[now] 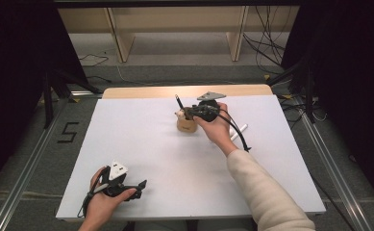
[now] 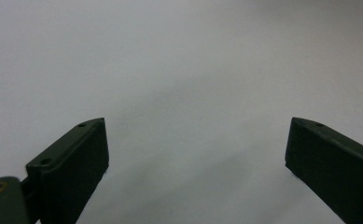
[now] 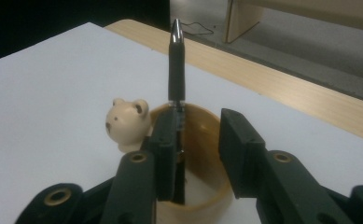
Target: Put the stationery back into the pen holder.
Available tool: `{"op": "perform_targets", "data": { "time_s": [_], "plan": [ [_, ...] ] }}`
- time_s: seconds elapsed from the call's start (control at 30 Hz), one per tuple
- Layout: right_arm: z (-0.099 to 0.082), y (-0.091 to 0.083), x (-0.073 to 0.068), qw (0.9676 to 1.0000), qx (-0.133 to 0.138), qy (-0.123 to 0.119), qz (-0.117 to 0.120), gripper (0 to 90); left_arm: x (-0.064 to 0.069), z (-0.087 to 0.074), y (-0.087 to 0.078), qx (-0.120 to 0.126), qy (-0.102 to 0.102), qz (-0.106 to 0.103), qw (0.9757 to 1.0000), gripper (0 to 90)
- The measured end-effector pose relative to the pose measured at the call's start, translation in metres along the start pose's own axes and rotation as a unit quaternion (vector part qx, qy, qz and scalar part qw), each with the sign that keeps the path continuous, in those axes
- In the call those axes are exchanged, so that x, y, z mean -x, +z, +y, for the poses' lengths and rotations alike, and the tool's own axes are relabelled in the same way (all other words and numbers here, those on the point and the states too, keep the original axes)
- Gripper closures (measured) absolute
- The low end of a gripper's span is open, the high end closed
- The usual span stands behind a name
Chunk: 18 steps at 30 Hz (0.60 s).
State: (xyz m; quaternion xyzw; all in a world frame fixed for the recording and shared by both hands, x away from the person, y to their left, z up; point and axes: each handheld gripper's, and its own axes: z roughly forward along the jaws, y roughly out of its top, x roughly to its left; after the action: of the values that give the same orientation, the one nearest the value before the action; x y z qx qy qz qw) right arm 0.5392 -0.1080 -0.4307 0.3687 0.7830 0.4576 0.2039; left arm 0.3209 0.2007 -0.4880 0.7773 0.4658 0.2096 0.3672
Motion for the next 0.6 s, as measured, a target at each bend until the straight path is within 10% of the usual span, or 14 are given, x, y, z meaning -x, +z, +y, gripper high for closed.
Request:
{"op": "perform_targets", "data": {
  "time_s": [0.6],
  "plan": [
    [-0.024, -0.072, 0.049, 0.9981, -0.049, 0.008, -0.036, 56.4, 0.002, 0.001, 0.001, -0.001, 0.004, 0.001, 1.0, 7.3]
  ]
}}
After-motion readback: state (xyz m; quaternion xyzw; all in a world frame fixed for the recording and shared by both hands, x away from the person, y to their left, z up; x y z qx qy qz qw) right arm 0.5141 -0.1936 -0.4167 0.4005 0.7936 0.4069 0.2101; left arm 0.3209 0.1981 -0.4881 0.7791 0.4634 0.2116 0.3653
